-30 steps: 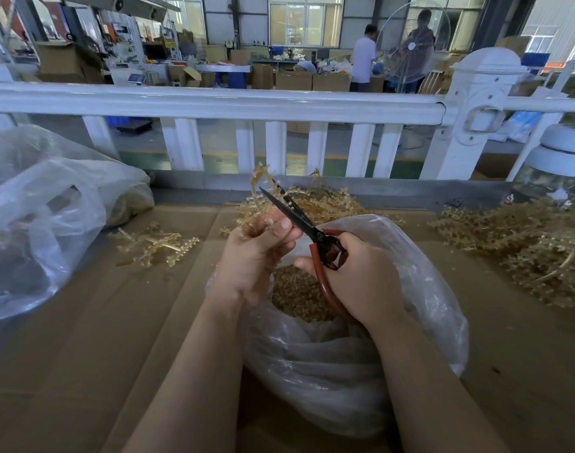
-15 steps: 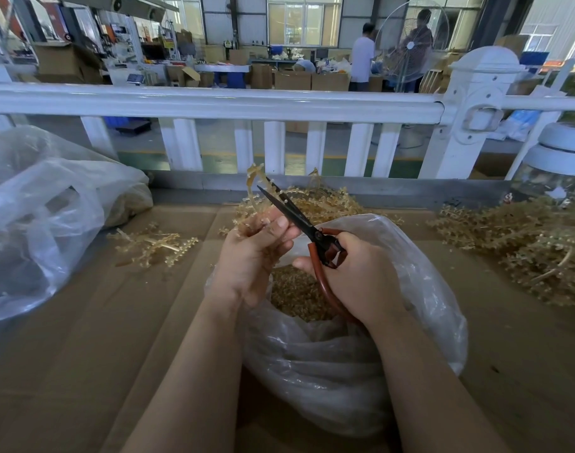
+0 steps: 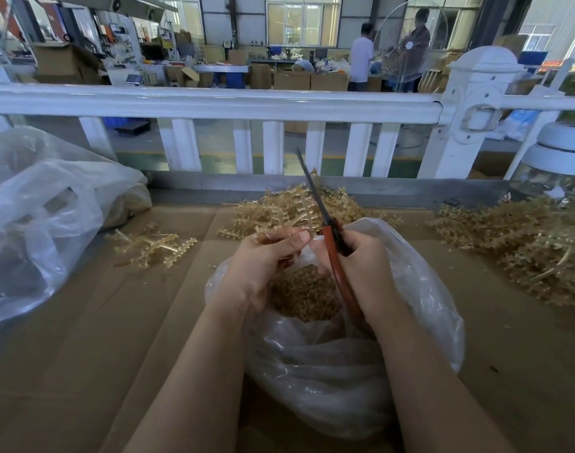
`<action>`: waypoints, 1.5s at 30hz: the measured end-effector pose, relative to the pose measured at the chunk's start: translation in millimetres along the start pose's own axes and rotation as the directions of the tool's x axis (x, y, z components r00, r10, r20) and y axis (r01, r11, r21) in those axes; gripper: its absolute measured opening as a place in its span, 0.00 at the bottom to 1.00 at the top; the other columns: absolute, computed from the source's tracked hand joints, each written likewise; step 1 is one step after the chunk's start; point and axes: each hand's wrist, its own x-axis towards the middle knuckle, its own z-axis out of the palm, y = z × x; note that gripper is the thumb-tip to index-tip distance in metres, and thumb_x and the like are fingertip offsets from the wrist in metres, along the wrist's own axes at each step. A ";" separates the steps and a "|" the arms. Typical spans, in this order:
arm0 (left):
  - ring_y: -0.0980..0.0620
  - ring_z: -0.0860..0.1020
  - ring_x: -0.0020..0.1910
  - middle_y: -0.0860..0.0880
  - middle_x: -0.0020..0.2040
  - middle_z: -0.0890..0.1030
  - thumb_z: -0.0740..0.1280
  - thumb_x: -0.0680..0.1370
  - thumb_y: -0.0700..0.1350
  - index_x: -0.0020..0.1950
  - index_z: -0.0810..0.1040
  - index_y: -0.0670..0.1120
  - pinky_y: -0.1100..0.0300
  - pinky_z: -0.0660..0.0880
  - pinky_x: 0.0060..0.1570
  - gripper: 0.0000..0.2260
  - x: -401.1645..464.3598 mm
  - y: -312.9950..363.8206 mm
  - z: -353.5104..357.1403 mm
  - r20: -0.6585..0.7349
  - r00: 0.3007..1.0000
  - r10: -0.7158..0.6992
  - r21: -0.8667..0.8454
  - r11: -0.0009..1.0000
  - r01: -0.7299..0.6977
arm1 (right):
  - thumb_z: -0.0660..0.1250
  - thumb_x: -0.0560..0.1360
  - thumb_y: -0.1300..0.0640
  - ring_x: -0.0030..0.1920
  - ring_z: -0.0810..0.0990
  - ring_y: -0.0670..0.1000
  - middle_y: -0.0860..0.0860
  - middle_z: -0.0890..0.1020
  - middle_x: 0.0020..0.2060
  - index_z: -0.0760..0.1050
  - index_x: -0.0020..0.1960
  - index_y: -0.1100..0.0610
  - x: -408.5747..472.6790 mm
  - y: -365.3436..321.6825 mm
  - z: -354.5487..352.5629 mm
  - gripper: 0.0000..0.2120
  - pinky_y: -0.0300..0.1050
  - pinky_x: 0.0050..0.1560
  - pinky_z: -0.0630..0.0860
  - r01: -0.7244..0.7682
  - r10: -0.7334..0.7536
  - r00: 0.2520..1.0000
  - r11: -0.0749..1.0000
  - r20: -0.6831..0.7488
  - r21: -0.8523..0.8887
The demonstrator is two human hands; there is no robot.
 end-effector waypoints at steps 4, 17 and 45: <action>0.45 0.82 0.47 0.43 0.44 0.85 0.76 0.63 0.42 0.44 0.86 0.43 0.50 0.78 0.57 0.11 0.5 -1.1 0.7 0.019 1.000 -0.022 0.016 1.000 0.022 | 0.73 0.75 0.54 0.37 0.85 0.47 0.48 0.86 0.33 0.84 0.39 0.54 2.7 -2.1 1.6 0.07 0.42 0.42 0.82 -0.081 0.079 0.997 0.991 0.020 0.107; 0.44 0.80 0.60 0.43 0.62 0.81 0.70 0.68 0.65 0.63 0.80 0.44 0.44 0.72 0.64 0.32 -2.9 9.8 -21.2 0.264 0.964 0.012 -0.117 0.993 0.020 | 0.72 0.76 0.60 0.37 0.84 0.43 0.46 0.85 0.32 0.81 0.40 0.52 6.6 -5.5 -5.1 0.07 0.25 0.35 0.74 -0.081 0.100 0.993 0.970 -0.070 0.228; 0.54 0.77 0.34 0.49 0.34 0.82 0.69 0.77 0.37 0.38 0.84 0.47 0.61 0.74 0.39 0.10 -0.1 7.9 -6.7 -0.049 0.958 0.284 0.070 0.957 -0.280 | 0.65 0.64 0.24 0.44 0.79 0.35 0.31 0.81 0.42 0.76 0.46 0.43 -1.3 2.5 -4.2 0.25 0.35 0.40 0.73 0.106 -0.106 0.994 0.981 0.009 -0.164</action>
